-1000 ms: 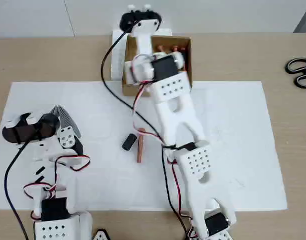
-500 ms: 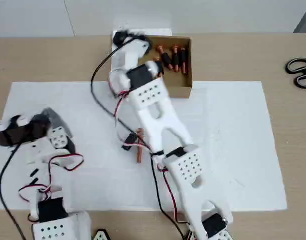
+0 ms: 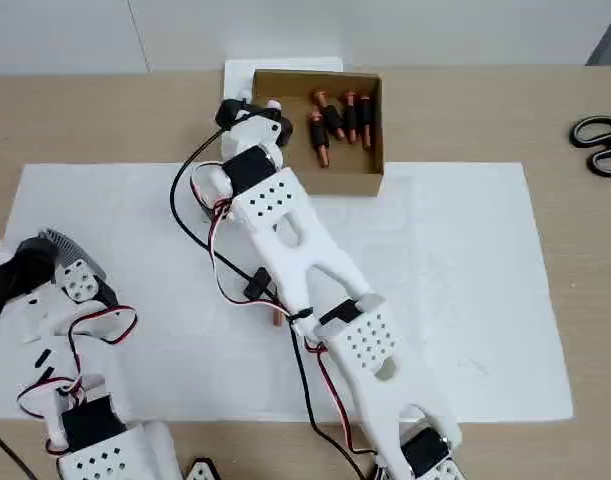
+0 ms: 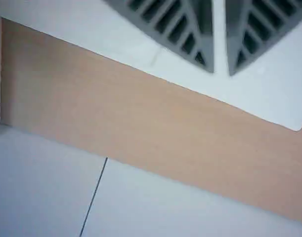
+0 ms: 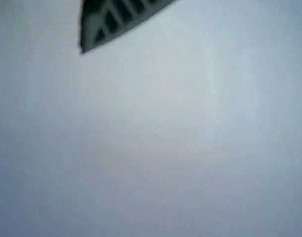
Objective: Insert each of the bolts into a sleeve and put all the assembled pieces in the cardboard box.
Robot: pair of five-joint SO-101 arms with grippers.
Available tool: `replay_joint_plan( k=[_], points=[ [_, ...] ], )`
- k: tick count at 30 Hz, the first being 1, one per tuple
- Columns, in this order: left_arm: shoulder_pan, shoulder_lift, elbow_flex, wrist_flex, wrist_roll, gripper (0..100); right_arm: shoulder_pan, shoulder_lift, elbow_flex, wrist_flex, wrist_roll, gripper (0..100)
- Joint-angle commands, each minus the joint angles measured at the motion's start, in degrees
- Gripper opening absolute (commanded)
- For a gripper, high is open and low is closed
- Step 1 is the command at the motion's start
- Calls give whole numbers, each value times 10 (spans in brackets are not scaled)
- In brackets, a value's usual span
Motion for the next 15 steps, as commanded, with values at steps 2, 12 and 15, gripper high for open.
replay_joint_plan(
  k=[2, 12, 15],
  points=[
    [-2, -6, -22, -11, 0, 6, -5, -118, 91, 6, -6, 191],
    [-2, -6, -22, -13, 1, 6, -53, -298, 369, 1, -34, 191],
    [-2, -6, -22, -11, 1, 6, -53, -290, 387, 0, -78, 191]
  ],
)
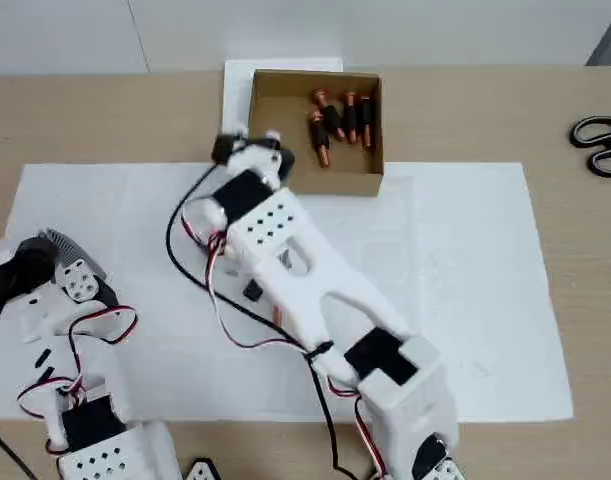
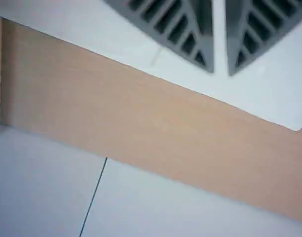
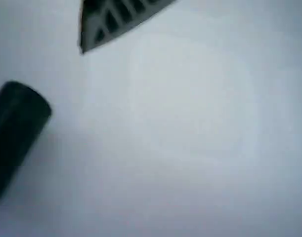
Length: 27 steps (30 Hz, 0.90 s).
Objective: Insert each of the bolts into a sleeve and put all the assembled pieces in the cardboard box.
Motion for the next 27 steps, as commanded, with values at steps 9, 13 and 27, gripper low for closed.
replay_joint_plan(
  k=[9, 13, 27],
  points=[
    [-2, -6, -22, -11, 1, 6, -7, 25, 11, -69, -132, 191],
    [-2, -6, -22, -11, 1, 6, -32, 32, 11, -83, -144, 191],
    [-2, -6, -22, -11, 0, 6, -40, 78, 12, -104, -145, 191]
  ],
)
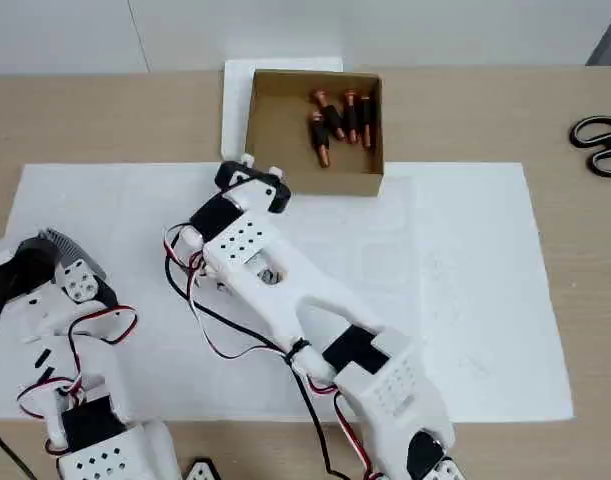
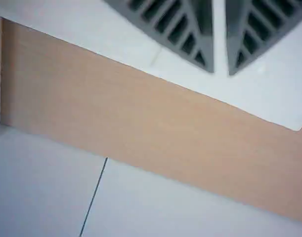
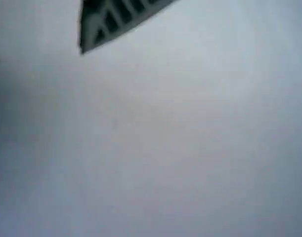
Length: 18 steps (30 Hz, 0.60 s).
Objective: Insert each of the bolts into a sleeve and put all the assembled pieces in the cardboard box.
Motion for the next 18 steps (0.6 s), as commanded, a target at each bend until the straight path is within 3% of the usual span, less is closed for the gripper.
replay_joint_plan(
  k=[1, 11, 18],
  points=[
    [-2, -6, -22, -11, 0, 6, 0, 2, -4, -5, -5, 191],
    [-2, -6, -22, -11, 0, 6, 59, 5, -5, -5, -5, 191],
    [-2, -6, -22, -11, 0, 6, 64, 6, -3, -15, -5, 191]
  ],
)
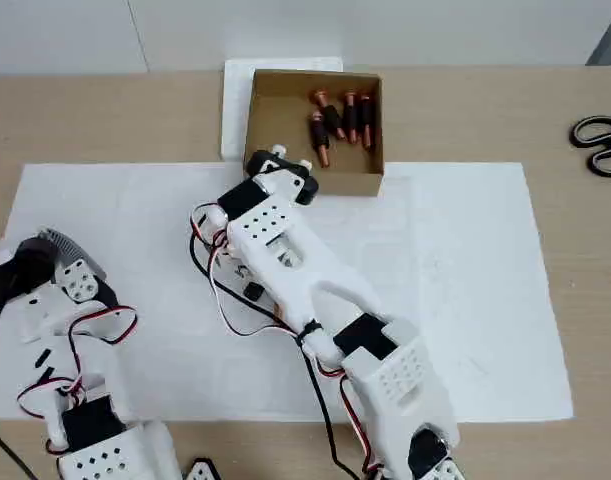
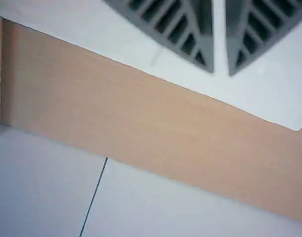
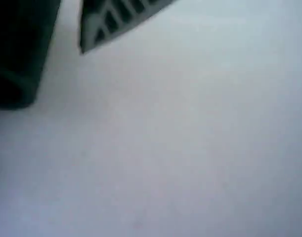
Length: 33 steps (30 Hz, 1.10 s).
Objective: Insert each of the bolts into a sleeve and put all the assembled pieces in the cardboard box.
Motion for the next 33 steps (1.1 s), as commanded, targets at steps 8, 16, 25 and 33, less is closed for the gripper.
replay_joint_plan(
  k=[8, 16, 25, 33],
  points=[
    [-2, -6, -22, -11, 0, 6, 4, 33, -3, -15, -5, 191],
    [-2, -6, -16, -11, 0, 6, 5, 72, -4, -16, -5, 101],
    [-2, -6, -6, -13, 0, 6, 7, 70, -23, -14, 0, 2],
    [-2, -6, -7, -13, 0, 6, 7, 69, -113, 20, 48, 2]
  ],
)
